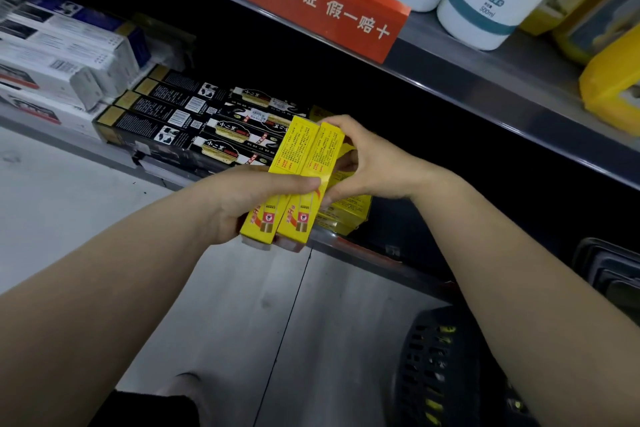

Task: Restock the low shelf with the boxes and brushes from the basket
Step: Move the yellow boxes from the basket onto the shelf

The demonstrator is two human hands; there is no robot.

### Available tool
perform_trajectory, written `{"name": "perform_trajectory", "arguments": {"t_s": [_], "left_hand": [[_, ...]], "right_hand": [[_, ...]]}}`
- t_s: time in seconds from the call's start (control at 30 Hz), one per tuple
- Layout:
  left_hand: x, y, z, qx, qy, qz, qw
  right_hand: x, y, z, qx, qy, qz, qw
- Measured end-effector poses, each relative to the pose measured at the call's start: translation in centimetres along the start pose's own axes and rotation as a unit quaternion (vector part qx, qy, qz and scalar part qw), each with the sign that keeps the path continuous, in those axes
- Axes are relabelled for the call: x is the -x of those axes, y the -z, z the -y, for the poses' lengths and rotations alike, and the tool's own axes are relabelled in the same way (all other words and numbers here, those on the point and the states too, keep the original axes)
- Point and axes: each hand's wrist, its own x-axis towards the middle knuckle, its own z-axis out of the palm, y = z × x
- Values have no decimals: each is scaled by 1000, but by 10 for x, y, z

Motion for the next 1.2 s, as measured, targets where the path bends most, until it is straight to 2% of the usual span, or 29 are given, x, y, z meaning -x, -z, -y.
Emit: {"name": "perform_trajectory", "arguments": {"t_s": [0.13,0.2,0.3,0.37,0.43,0.53,0.63,0.73,0.97,1.07,1.13,1.2], "left_hand": [[1,-1,-3,-10,14,-27,999],[-3,2,-5,38,1,-101,994],[-6,11,-10,116,-15,-218,969],[-7,11,-10,112,-25,-244,963],[-7,7,-8,80,-34,-238,967],[-8,-1,-3,25,-30,-187,982],[-10,-4,-1,-3,-30,-163,986],[-12,-4,-1,-3,-24,-176,984],[-19,-3,3,5,-43,-227,973],[-21,-1,4,-6,-61,-240,969],[-20,0,3,-53,-74,-246,965],[-19,-1,4,-151,-96,-247,952]], "right_hand": [[5,15,-10,20,6,-19,1000],[9,25,-21,31,-10,-40,999],[13,44,-45,35,-66,-171,982],[13,51,-62,36,-122,-266,956],[9,49,-78,51,-173,-304,936],[-3,33,-95,49,-210,-294,931],[-12,19,-101,23,-211,-244,946],[-22,13,-100,34,-195,-198,960],[-25,12,-94,69,-187,-172,965],[-21,12,-80,160,-202,-155,954],[-19,11,-56,232,-151,-146,950],[-18,4,-25,227,-39,-122,965]]}}
